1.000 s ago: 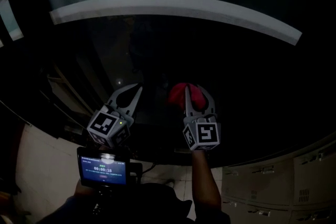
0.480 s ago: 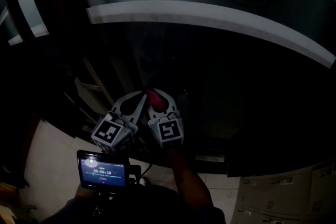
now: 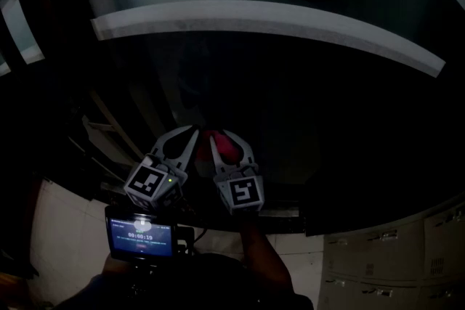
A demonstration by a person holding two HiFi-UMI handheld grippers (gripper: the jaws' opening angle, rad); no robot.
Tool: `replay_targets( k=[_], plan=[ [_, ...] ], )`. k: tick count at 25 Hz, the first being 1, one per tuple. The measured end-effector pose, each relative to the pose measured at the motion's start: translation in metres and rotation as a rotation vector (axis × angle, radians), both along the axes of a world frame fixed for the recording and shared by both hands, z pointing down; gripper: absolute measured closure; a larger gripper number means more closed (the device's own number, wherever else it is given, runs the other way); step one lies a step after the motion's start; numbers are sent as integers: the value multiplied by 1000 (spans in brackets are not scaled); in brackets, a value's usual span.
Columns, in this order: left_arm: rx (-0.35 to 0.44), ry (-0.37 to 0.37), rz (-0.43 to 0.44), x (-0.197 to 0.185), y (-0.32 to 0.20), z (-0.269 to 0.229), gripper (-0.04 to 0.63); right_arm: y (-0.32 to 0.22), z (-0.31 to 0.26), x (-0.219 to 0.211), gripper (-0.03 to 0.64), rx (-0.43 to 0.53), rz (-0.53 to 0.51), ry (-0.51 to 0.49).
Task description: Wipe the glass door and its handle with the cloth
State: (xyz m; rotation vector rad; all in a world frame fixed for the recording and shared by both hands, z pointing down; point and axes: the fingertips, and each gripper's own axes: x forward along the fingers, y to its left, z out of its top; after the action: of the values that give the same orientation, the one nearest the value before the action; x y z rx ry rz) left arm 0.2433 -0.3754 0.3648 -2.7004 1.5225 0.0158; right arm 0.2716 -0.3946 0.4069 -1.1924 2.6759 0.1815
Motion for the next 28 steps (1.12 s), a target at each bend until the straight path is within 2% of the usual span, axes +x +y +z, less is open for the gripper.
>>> replay_targets(
  k=[5,9,14,21,24,28],
  plan=[
    [-4,29,68,62,-3,4,584,-6,20,123,537,-48,185,16],
    [-3,27,118,111,-1,5,584,-14,26,231,537,-31,349,29],
    [-8,39,119,151,-2,8,584,-13,18,328,537,-27,465,21],
    [-12,33,133,199,0,12,584,-10,19,411,537,-35,549,35],
    [-13,29,136,209,1,12,584,-9,20,422,537,-34,554,29],
    [-11,24,131,211,3,11,584,-6,21,416,537,-33,538,31]
  ],
)
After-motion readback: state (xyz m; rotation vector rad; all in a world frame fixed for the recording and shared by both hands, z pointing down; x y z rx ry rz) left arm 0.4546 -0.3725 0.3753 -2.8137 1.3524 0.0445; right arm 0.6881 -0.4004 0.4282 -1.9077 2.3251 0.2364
